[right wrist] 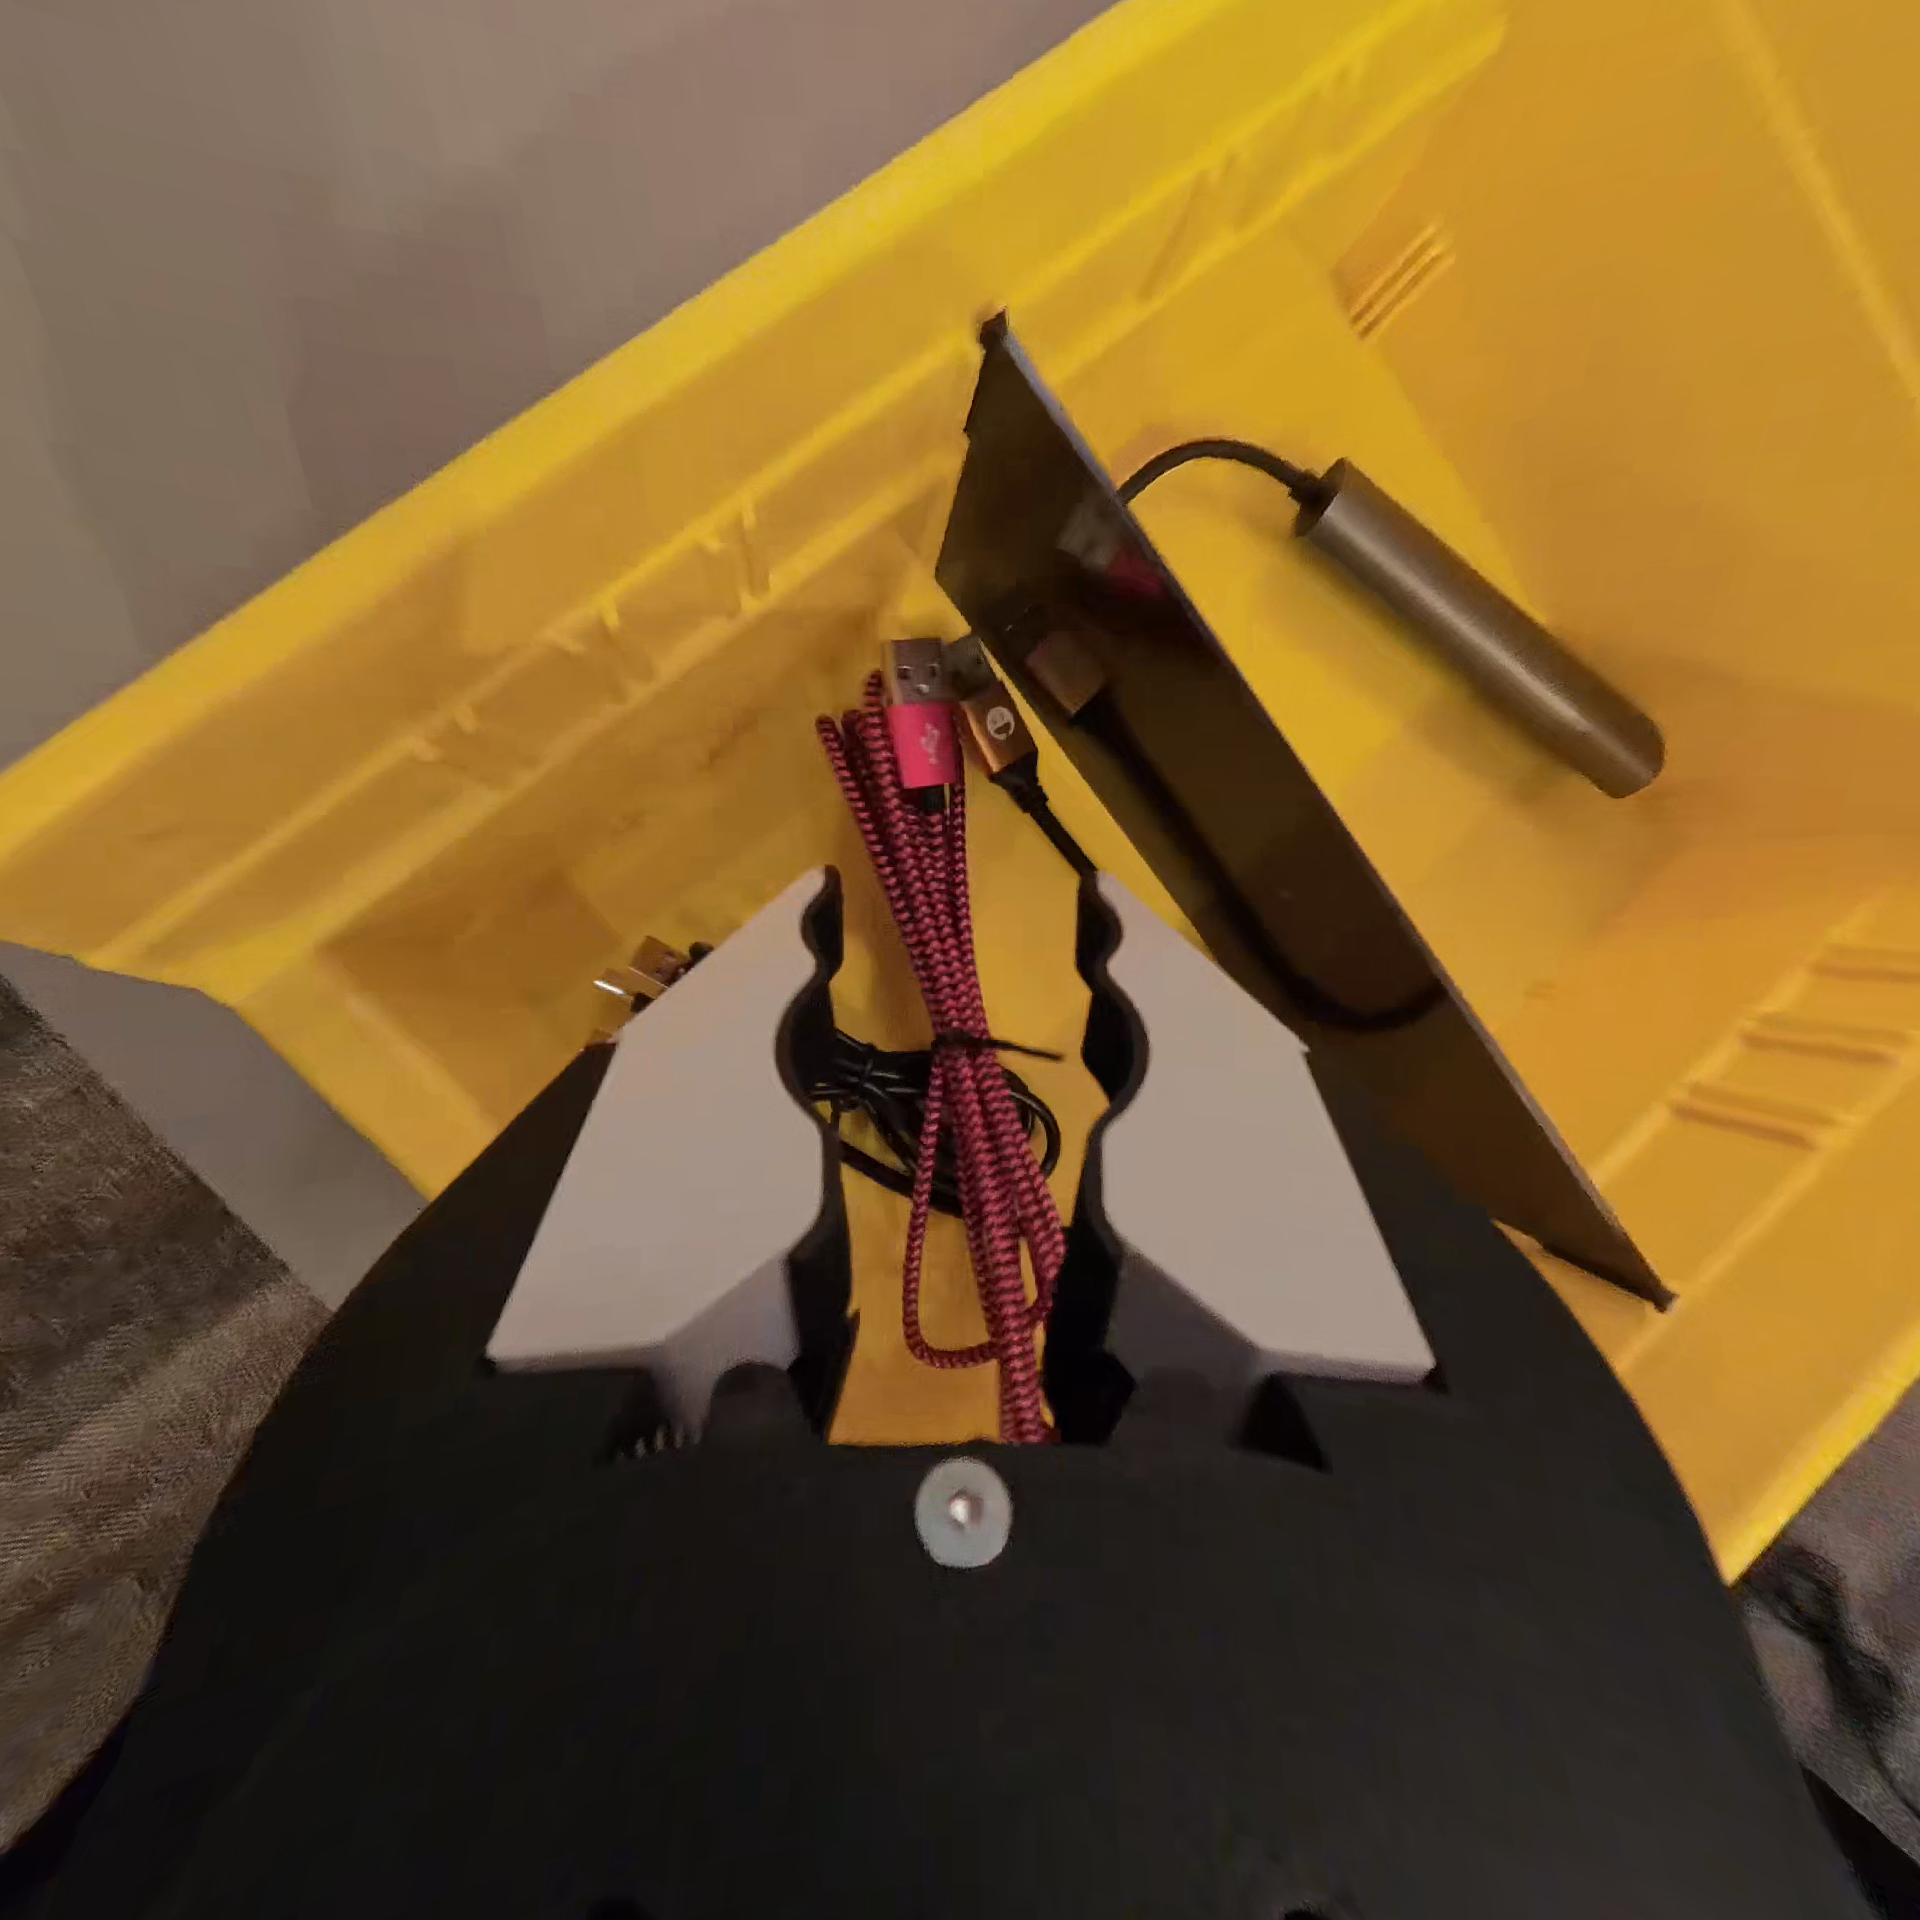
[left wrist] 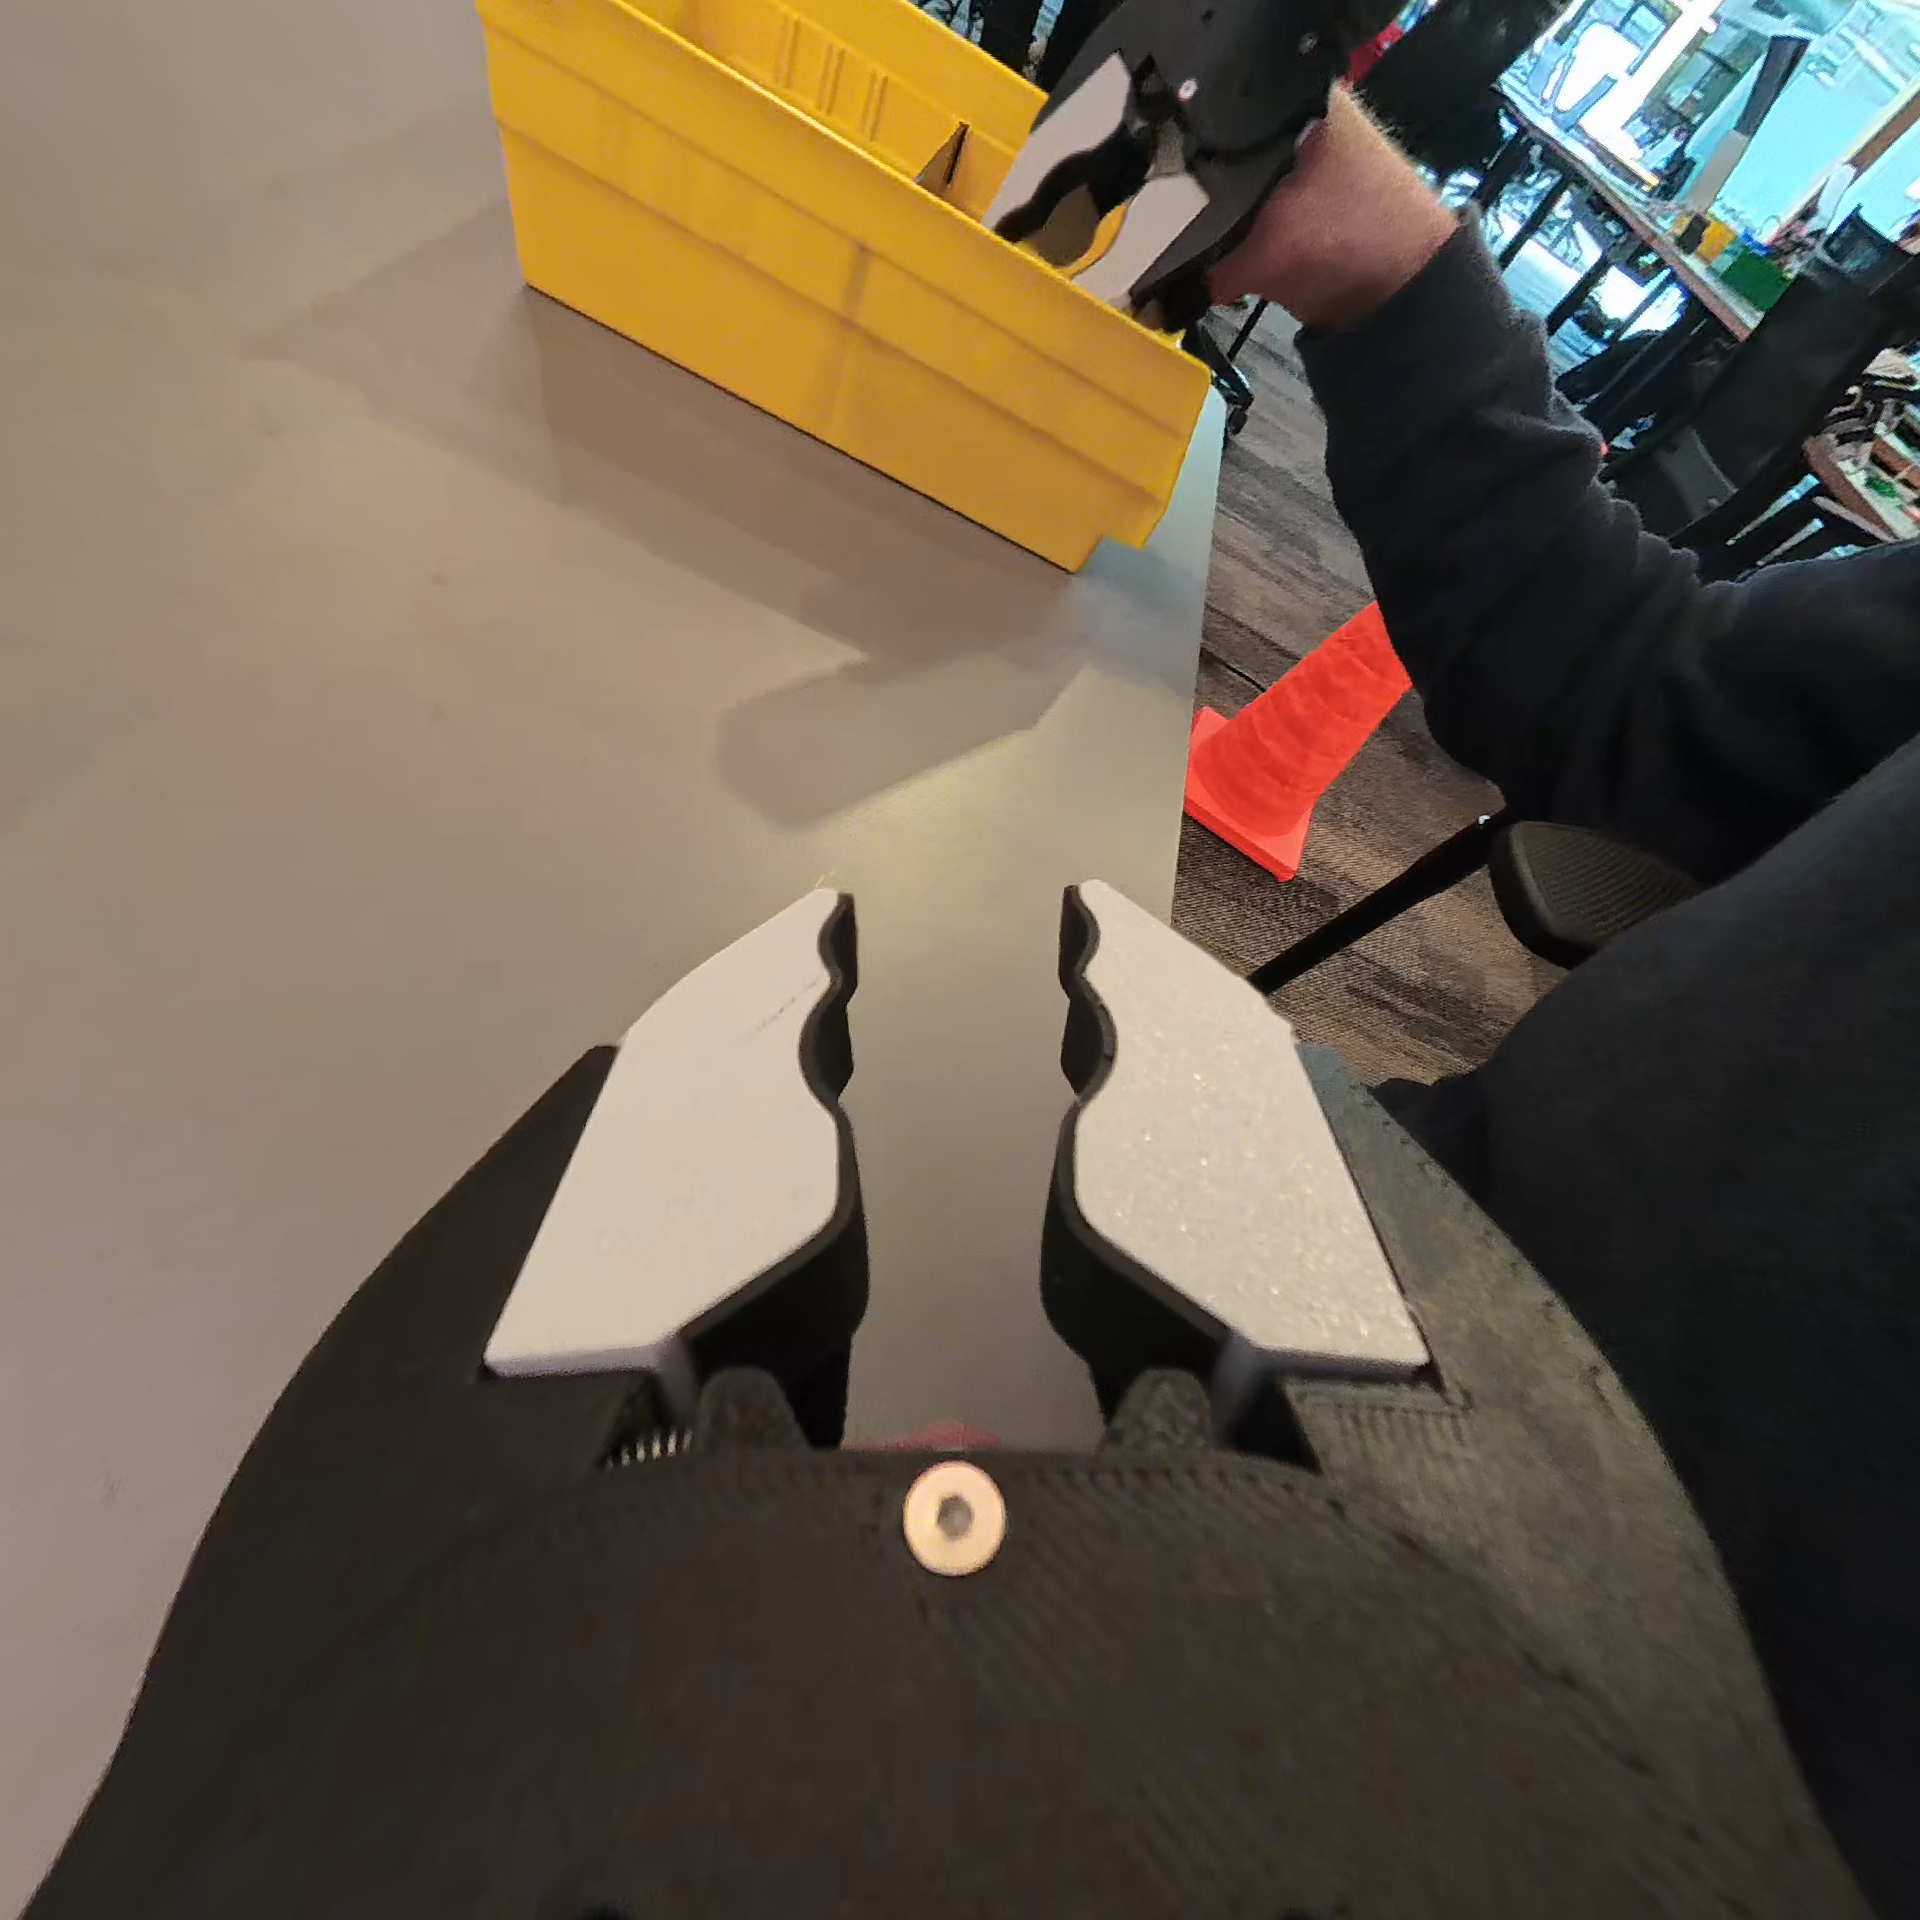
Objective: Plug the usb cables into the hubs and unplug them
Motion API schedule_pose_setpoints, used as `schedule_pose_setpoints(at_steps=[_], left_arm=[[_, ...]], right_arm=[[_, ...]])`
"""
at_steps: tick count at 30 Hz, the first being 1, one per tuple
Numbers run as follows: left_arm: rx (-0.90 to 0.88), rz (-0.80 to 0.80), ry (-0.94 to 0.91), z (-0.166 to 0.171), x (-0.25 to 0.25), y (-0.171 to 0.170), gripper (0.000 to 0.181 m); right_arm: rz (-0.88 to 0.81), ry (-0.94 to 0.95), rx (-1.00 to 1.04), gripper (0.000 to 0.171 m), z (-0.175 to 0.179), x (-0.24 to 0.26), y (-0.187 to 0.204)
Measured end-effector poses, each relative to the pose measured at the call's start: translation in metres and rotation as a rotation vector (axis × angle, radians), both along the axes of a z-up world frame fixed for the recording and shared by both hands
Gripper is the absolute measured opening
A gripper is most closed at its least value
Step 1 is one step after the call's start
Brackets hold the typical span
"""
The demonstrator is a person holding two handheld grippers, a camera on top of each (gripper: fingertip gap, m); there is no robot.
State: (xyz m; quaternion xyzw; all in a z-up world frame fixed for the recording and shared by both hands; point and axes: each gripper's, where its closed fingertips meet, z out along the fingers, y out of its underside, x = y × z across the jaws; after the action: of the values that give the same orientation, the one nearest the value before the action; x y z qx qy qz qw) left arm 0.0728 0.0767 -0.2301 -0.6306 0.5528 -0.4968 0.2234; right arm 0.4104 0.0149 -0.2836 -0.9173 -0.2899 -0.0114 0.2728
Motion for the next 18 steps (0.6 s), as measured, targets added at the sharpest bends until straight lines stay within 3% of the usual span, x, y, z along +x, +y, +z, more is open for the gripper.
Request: schedule_pose_setpoints(at_steps=[4, 9, 14, 18], left_arm=[[0.014, 0.042, -0.015, 0.007, -0.003, 0.008, 0.038], [0.110, 0.106, -0.009, 0.024, -0.018, 0.022, 0.041], [0.256, 0.207, 0.023, 0.051, -0.053, 0.044, 0.037], [0.449, 0.362, 0.137, 0.083, -0.114, 0.082, 0.034]], right_arm=[[-0.044, 0.077, 0.149, 0.048, 0.043, 0.003, 0.003], [-0.095, 0.148, 0.355, 0.033, 0.105, -0.006, -0.002], [-0.013, 0.178, 0.444, 0.030, 0.135, -0.055, -0.006], [0.122, 0.248, 0.484, 0.029, 0.144, -0.120, 0.002]])
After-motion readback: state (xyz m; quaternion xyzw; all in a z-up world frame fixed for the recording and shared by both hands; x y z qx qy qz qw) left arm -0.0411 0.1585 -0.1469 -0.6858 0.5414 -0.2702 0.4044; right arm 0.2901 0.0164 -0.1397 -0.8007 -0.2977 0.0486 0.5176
